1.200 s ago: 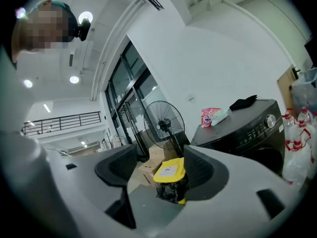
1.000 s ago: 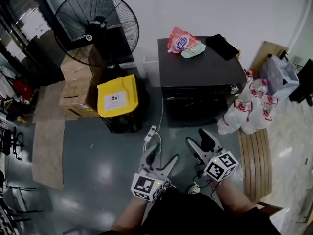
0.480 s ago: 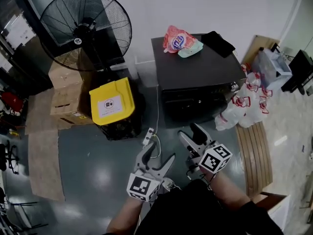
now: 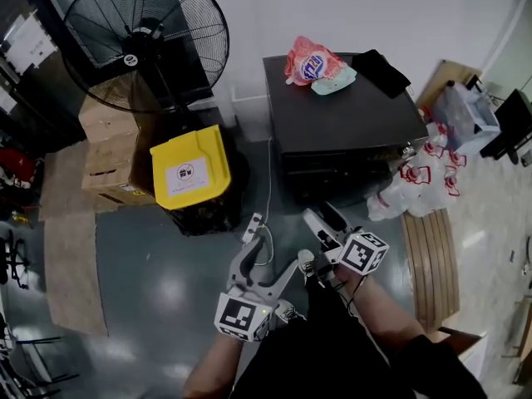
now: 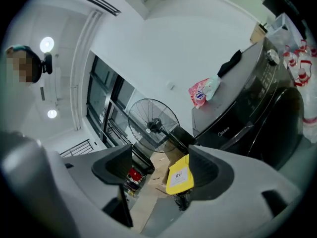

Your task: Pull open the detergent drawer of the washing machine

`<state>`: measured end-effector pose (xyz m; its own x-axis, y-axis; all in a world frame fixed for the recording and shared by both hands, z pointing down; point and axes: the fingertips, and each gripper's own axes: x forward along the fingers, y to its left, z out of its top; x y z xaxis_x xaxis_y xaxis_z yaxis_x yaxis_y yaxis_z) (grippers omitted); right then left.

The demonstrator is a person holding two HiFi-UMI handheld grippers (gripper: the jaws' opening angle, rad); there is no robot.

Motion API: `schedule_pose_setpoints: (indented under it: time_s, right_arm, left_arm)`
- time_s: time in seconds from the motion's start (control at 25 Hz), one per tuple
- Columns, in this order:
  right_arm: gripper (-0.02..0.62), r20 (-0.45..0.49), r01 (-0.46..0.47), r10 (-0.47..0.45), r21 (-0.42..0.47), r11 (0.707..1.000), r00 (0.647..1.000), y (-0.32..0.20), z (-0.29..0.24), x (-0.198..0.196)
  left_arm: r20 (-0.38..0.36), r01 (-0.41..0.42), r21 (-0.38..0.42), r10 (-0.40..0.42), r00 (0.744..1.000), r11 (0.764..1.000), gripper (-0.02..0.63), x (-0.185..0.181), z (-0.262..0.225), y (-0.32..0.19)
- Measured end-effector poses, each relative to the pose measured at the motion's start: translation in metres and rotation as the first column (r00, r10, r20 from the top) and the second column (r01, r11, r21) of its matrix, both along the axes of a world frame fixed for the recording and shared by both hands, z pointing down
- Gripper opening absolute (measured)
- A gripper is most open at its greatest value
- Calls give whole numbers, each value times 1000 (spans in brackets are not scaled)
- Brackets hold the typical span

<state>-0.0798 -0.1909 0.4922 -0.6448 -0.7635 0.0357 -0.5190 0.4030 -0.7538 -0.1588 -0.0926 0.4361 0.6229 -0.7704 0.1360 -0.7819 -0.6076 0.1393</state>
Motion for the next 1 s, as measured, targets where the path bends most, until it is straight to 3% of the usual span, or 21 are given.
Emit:
schedule_pose_setpoints:
  time_s: [0.36, 0.44, 0.52, 0.72, 0.84, 1.0]
  right_arm:
    - [383, 147, 43, -26, -111, 993, 989, -75, 57, 14]
    - [393, 188, 17, 23, -212, 977, 982, -88, 81, 21]
    - [397, 226, -9, 89, -332, 943, 970, -95, 107, 27]
    - [408, 250, 6, 90, -360, 933, 964, -126, 135, 32]
    - [420, 243, -15, 127, -416, 909, 962, -138, 153, 38]
    - [435, 279, -18, 146, -416, 909, 949, -157, 165, 45]
  left_arm:
    - [37, 43, -49, -41, 998, 998, 295, 9, 17, -46]
    - [40, 50, -62, -48, 998, 997, 295, 13, 23, -57]
    - [43, 58, -79, -54, 998, 995, 295, 15, 30, -67]
    - [49, 45, -114, -40, 998, 992, 295, 28, 46, -93]
    - [50, 29, -130, -23, 998, 991, 295, 37, 54, -106]
    - [43, 17, -149, -11, 999, 989, 295, 46, 61, -123]
